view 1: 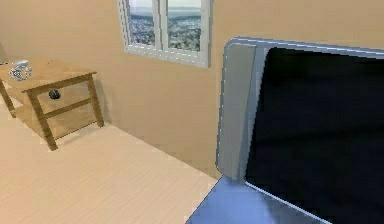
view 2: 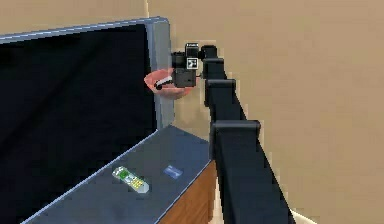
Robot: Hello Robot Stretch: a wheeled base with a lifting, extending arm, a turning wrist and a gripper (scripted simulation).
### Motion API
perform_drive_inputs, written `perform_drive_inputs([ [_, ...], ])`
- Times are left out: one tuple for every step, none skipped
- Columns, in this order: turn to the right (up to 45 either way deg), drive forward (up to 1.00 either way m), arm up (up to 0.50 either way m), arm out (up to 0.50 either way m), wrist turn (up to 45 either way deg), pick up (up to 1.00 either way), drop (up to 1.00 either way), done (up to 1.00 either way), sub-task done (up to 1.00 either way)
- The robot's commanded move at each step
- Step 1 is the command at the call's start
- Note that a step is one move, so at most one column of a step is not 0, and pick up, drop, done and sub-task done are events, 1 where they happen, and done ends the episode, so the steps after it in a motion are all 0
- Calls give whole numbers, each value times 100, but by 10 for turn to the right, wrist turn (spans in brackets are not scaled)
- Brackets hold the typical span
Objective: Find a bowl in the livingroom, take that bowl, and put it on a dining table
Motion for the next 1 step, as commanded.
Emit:
perform_drive_inputs([
  [0,0,0,0,-450,0,0,0,0],
])
